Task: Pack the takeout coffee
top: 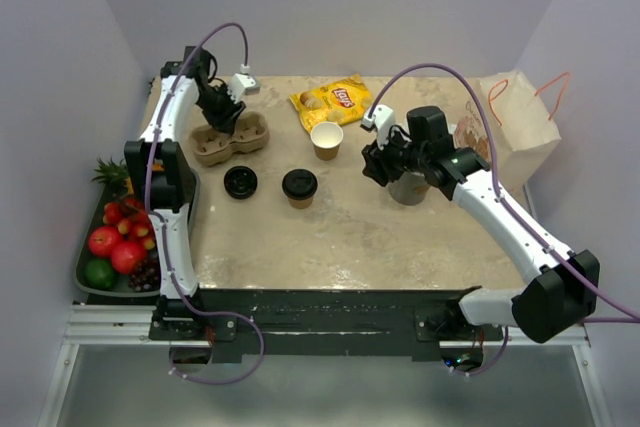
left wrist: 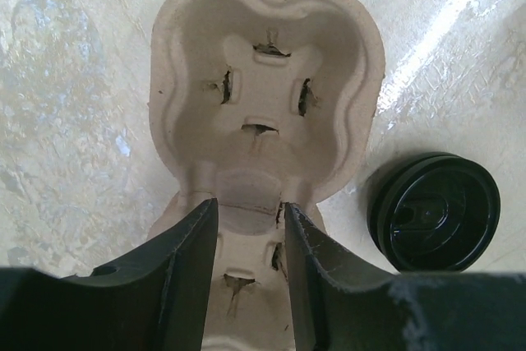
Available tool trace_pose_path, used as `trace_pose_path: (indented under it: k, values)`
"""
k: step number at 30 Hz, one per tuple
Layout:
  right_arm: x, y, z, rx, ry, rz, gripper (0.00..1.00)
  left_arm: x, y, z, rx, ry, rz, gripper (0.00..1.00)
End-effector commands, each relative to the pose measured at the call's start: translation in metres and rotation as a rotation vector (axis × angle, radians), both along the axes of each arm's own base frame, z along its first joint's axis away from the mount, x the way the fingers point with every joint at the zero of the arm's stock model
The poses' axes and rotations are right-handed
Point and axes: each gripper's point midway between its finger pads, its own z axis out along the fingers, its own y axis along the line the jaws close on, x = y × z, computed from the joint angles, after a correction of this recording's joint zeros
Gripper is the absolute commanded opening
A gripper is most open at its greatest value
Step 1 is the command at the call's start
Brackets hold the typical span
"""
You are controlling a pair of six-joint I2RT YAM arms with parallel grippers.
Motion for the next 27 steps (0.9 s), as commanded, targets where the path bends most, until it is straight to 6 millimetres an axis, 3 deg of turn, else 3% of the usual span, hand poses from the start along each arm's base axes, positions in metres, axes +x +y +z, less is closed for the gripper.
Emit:
trace_pose_path:
  k: [1,2,13,27]
  values:
    - [0.001,0.004,0.009,0.022,-0.021,0.016,0.5,-0.002,-0.006,-0.002,-0.046,0.007,-0.033,0.42]
    - [0.002,0.003,0.009,0.02,-0.023,0.013,0.5,-0.001,0.006,-0.003,-0.046,0.008,-0.01,0.41]
    - [0.007,0.004,0.01,0.002,-0.019,0.02,0.51,0.001,0.02,-0.015,-0.041,0.02,-0.009,0.41]
    - [0.007,0.004,0.009,-0.002,-0.019,0.022,0.51,-0.011,-0.001,-0.007,-0.157,0.048,-0.062,0.46]
